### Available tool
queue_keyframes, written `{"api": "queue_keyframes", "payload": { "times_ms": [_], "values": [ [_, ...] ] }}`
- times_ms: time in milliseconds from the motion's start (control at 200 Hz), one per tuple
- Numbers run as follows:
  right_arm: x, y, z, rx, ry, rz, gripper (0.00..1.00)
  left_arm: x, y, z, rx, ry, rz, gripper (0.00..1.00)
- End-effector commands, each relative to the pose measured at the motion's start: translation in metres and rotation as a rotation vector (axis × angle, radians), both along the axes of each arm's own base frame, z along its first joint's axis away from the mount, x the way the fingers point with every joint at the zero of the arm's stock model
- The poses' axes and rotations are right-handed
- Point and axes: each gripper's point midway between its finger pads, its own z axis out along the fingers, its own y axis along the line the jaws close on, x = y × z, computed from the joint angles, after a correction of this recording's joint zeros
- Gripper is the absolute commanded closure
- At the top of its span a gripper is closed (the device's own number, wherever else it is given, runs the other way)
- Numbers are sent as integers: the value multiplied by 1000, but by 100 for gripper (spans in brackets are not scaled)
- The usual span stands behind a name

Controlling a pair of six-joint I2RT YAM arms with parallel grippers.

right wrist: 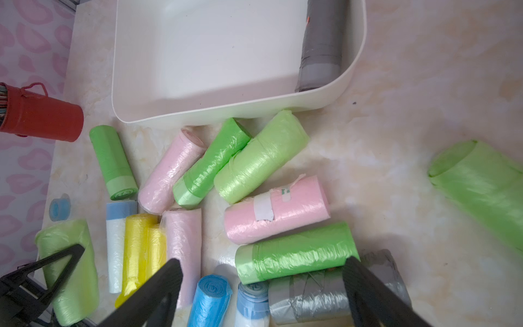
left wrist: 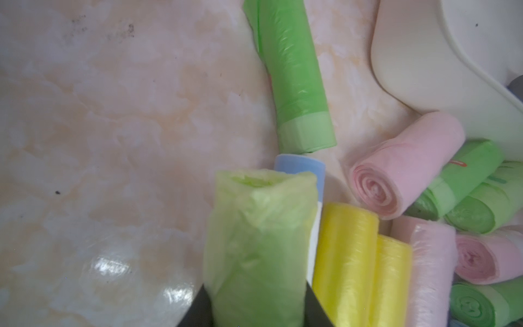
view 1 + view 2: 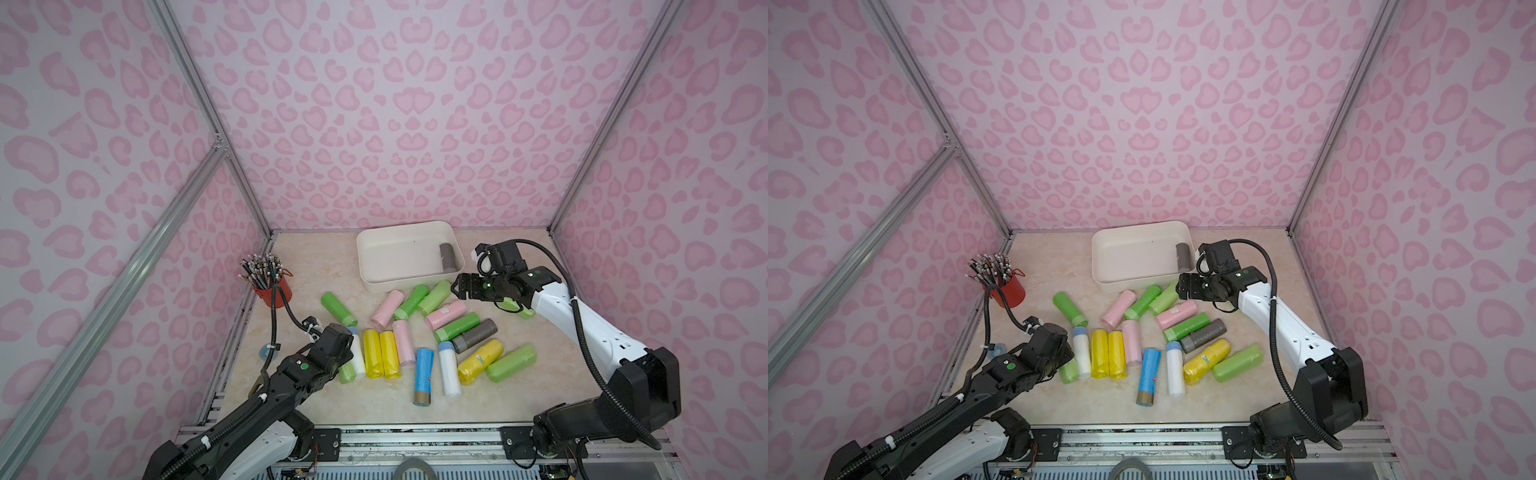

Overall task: Put the roll of trash bags into the storage box
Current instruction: Pick up the roll of trash bags from the center of the board.

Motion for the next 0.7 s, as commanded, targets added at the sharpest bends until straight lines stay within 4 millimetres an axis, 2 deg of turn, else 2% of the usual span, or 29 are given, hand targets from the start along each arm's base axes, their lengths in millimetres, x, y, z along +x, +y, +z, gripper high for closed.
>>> {"api": "queue_keyframes", "payload": {
  "times_ms": [0,190,375,460,695],
  "values": [
    [-3,10,2,59,7,28,9,14,1,23,40,-61,-11,73],
    [-4,12,1,76,15,29,9,46,-18,61,60,-137,-78,74],
    [-6,17,1,116,19,27,9,91,-38,93,122,-187,-120,74],
    [-7,21,1,146,26,33,8,112,-56,104,120,-195,-164,74],
    [-12,17,-3,148,35,15,8,172,-124,125,29,-262,-302,75]
  ]
}}
